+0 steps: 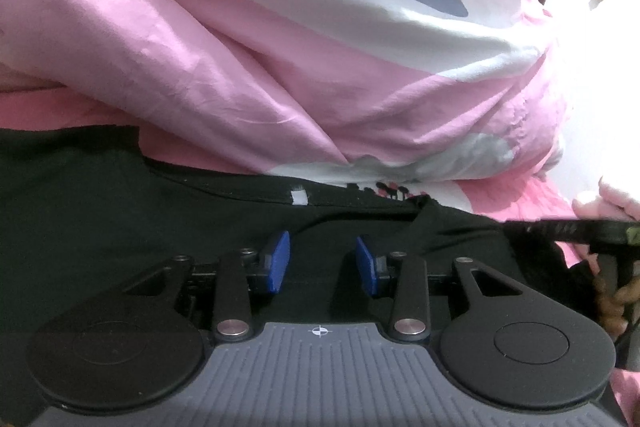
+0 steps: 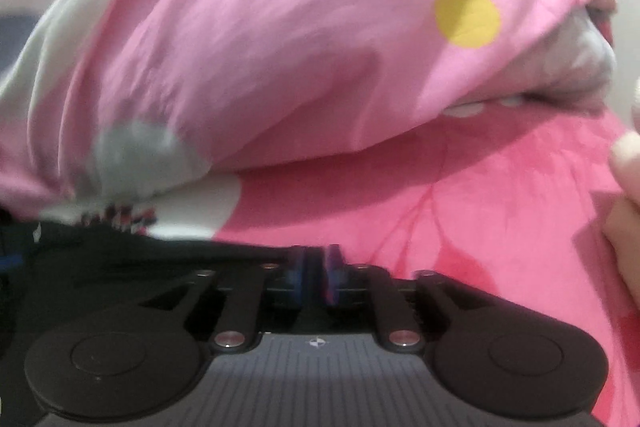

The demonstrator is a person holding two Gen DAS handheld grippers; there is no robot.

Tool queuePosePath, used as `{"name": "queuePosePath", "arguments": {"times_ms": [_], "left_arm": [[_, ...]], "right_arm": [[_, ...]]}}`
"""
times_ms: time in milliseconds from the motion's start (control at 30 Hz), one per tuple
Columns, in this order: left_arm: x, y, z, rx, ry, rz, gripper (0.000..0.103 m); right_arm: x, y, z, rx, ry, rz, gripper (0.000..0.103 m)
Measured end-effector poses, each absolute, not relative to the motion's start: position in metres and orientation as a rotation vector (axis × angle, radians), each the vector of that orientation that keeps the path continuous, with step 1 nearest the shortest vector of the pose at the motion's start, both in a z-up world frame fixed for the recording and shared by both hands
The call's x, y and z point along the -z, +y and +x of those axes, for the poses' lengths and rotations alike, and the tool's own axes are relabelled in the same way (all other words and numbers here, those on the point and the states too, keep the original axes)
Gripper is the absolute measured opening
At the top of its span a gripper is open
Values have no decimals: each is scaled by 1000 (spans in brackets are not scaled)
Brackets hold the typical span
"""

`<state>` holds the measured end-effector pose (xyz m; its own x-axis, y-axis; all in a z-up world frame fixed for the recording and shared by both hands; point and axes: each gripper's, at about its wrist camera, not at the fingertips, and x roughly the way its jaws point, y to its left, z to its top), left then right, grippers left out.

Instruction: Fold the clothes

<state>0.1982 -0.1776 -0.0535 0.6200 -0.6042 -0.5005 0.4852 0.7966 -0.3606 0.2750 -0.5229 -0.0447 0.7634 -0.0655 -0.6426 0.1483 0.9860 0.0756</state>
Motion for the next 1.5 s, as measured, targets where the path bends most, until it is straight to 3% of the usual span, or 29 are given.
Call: {"name": "queuePosePath", "arguments": {"times_ms": [33, 67, 167, 233, 367, 567, 633, 933, 1100, 1233, 1500], "left_arm": [[54, -177, 198, 631, 647, -198, 38], [54, -176, 198, 631, 647, -199, 38], [54, -175, 197, 630, 647, -198, 38], [54, -174, 196, 626, 646, -198, 38], [53, -172, 196, 604, 641, -207, 36], [55, -161, 199, 534, 636, -279, 33], [55, -158, 199, 524, 632, -296, 33], [55, -121, 205, 379, 595, -481, 34], [56, -99, 211, 287, 570, -582, 34], [57, -82, 215, 208, 547, -652, 35], [55, -65, 217, 122, 530, -701, 36]], "right_arm": [[41, -526, 274, 130, 684, 149, 54], [34, -530, 269, 153, 649, 167, 58], [13, -539, 254, 178, 579, 223, 58], [4, -533, 248, 130, 576, 239, 54], [5, -477, 264, -72, 705, 193, 24], [34, -399, 318, -201, 816, 74, 15], [43, -389, 332, -172, 813, 20, 8], [14, -383, 308, -171, 797, 73, 10], [40, -348, 331, -215, 879, 15, 9], [36, -359, 350, -137, 822, 129, 8], [15, -329, 315, -317, 891, 58, 12]]}}
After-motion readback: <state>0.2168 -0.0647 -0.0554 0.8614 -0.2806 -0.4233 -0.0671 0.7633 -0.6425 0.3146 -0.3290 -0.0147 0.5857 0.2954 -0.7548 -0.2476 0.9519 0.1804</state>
